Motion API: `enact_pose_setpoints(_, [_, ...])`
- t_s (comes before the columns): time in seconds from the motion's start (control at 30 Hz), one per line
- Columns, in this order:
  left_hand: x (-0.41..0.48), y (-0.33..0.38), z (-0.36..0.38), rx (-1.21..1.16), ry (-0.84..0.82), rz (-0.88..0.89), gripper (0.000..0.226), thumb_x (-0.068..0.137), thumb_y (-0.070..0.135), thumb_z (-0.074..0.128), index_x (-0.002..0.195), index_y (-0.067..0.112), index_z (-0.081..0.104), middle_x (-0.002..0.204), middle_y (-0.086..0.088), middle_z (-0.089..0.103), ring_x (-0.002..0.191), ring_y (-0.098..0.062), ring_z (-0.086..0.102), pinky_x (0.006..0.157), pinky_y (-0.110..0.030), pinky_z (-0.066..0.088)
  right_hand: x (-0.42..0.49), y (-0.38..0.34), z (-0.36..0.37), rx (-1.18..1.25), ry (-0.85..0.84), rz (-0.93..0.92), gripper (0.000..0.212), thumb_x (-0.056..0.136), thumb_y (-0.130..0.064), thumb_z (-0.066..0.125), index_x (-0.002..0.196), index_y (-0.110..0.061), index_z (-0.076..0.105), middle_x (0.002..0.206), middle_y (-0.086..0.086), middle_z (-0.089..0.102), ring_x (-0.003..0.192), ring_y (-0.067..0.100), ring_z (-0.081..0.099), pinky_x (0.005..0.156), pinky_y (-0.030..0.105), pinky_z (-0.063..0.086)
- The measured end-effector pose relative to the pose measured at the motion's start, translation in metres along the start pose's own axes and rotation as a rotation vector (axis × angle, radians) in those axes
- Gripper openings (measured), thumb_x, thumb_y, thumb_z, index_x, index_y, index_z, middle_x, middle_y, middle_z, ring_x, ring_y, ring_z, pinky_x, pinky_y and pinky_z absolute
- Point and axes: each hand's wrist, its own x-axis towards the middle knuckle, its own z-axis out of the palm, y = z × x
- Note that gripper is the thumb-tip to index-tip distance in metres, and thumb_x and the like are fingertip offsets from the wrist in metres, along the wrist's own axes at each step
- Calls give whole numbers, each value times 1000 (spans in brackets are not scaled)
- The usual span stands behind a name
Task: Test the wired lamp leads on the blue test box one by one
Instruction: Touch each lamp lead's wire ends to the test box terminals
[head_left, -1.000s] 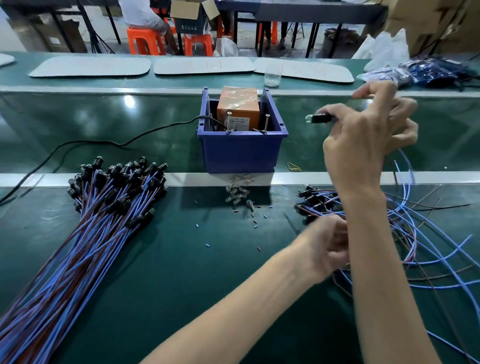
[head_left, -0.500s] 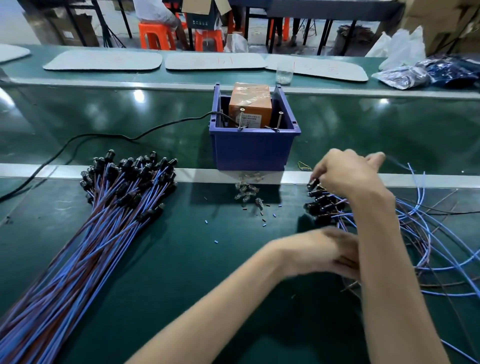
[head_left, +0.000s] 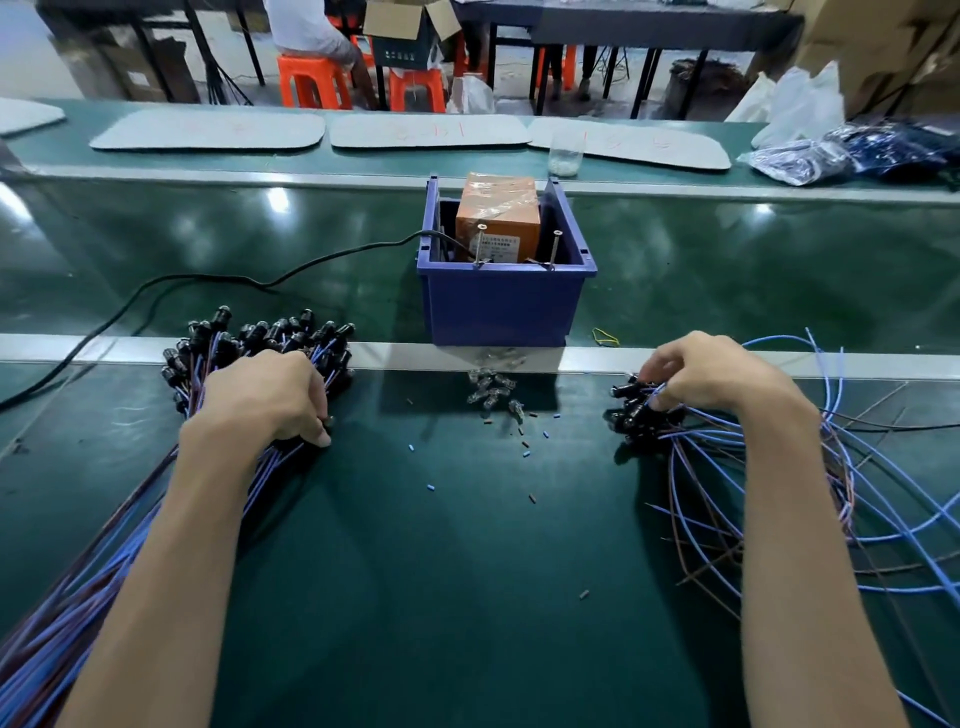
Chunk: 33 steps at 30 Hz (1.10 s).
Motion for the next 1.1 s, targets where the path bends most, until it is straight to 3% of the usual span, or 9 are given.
enact_pose_setpoints(0.13, [2, 1, 0, 15, 2, 38, 21, 64, 36, 87, 71, 32, 67, 86, 8, 67, 84, -17, 61, 65, -26, 42, -5, -4, -7, 11, 84, -99, 22, 84, -22, 71, 106, -24, 68, 98, -5, 66, 97, 18, 59, 89, 30, 46])
enact_pose_setpoints(0.27, [1, -5, -11, -33, 17, 168, 17, 78, 31, 76, 75, 31, 59, 86, 10, 67, 88, -18, 62, 84, -36, 51, -19, -32, -6, 220, 162, -362, 10, 90, -22, 64, 97, -27, 69, 94, -5, 70, 80, 12, 64, 73, 18, 46])
enact_pose_setpoints(0.37, [-5, 0, -15, -232, 8, 340, 14, 89, 17, 65, 81, 19, 54, 71, 9, 72, 63, -7, 68, 75, -37, 53, -30, -68, 11, 385, 56, -539, 7, 93, -25, 61, 93, -30, 65, 89, -4, 72, 62, 5, 66, 56, 9, 42])
enact_pose_setpoints(0.57, [-24, 32, -19, -569, 185, 623, 21, 81, 1, 71, 79, 17, 58, 74, 2, 70, 53, -15, 68, 58, -33, 55, -35, -127, 75, 795, -334, -603, 18, 98, -26, 54, 113, -18, 59, 97, 7, 72, 72, 15, 69, 63, 18, 49])
enact_pose_setpoints(0.67, [-31, 44, -16, -587, 229, 696, 28, 72, -11, 66, 83, 15, 61, 70, 6, 68, 52, -17, 65, 55, -32, 53, -35, -135, 91, 996, -318, -581, 25, 95, -23, 59, 116, -8, 60, 94, 12, 72, 78, 19, 70, 70, 22, 51])
enact_pose_setpoints(0.83, [-33, 43, -19, -705, 229, 614, 33, 74, 6, 79, 95, 14, 55, 67, 9, 62, 49, -4, 60, 50, -13, 45, -34, -134, 87, 1226, -295, -511, 14, 96, -15, 57, 103, -6, 66, 77, 7, 71, 66, 13, 68, 64, 16, 53])
enact_pose_setpoints(0.97, [-44, 45, -24, -734, 155, 659, 20, 81, 13, 74, 79, 16, 55, 64, -3, 69, 57, -15, 68, 55, -27, 52, -37, -137, 85, 1216, -223, -504, 13, 97, -14, 56, 90, -9, 66, 73, 3, 69, 66, 14, 65, 66, 20, 55])
enact_pose_setpoints(1.03, [-52, 52, -25, -880, -70, 675, 28, 85, 34, 67, 71, 12, 58, 60, -6, 68, 55, -21, 68, 57, -26, 53, -38, -138, 81, 1235, -63, -478, 15, 97, -14, 55, 87, -13, 65, 76, 1, 68, 72, 13, 64, 74, 28, 56])
enact_pose_setpoints(1.1, [-56, 66, -20, -903, -332, 561, 62, 78, 64, 44, 72, 5, 64, 65, -11, 69, 59, -25, 68, 56, -22, 54, -40, -140, 74, 1360, 69, -464, 17, 99, -14, 52, 86, -13, 64, 74, 1, 67, 69, 9, 63, 71, 25, 55])
